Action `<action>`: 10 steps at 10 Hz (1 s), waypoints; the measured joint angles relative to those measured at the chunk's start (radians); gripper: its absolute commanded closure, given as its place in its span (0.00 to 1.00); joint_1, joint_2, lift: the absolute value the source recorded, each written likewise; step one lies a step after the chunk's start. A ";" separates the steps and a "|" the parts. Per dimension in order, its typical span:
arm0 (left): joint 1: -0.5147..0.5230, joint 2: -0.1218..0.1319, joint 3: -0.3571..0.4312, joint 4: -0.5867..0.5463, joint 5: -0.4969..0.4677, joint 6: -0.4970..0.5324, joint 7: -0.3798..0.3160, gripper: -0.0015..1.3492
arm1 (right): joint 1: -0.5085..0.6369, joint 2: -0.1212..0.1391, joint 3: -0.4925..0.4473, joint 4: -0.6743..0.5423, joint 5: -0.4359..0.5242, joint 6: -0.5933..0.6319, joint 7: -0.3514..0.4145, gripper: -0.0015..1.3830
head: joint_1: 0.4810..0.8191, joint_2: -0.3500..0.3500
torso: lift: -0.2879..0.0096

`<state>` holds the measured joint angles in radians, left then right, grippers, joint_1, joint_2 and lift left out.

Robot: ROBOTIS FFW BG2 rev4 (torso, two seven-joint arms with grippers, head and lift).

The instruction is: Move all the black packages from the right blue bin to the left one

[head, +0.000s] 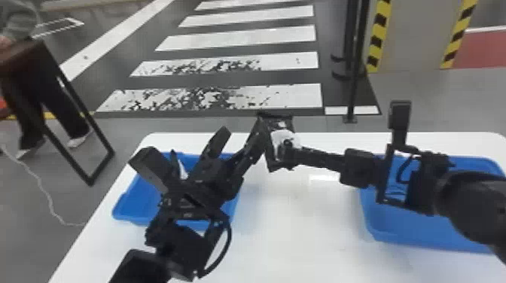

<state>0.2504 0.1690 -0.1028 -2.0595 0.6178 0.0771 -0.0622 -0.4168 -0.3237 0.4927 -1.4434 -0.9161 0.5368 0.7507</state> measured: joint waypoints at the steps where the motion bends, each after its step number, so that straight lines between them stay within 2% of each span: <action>1: 0.000 0.001 0.001 -0.008 0.000 0.020 -0.006 0.13 | -0.006 0.000 0.017 -0.004 -0.005 0.001 -0.003 0.84 | 0.51 0.81 | 0.50; 7: -0.004 0.003 -0.012 -0.045 0.022 0.138 -0.027 0.15 | -0.022 0.002 0.080 -0.025 -0.033 0.005 -0.015 0.84 | 0.56 0.81 | 0.50; 8: -0.003 0.003 -0.007 -0.045 0.022 0.141 -0.024 0.33 | -0.022 0.002 0.102 -0.028 -0.049 0.006 -0.017 0.84 | 0.58 0.83 | 0.50; 9: -0.003 0.002 -0.002 -0.045 0.017 0.144 -0.018 0.69 | -0.023 0.003 0.114 -0.030 -0.055 0.006 -0.018 0.84 | 0.58 0.84 | 0.50; 10: -0.002 0.000 0.004 -0.045 0.014 0.151 -0.014 0.71 | -0.024 0.003 0.116 -0.030 -0.059 0.003 -0.018 0.84 | 0.59 0.85 | 0.50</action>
<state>0.2489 0.1694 -0.0990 -2.1045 0.6323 0.2280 -0.0762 -0.4407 -0.3206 0.6089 -1.4736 -0.9753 0.5403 0.7331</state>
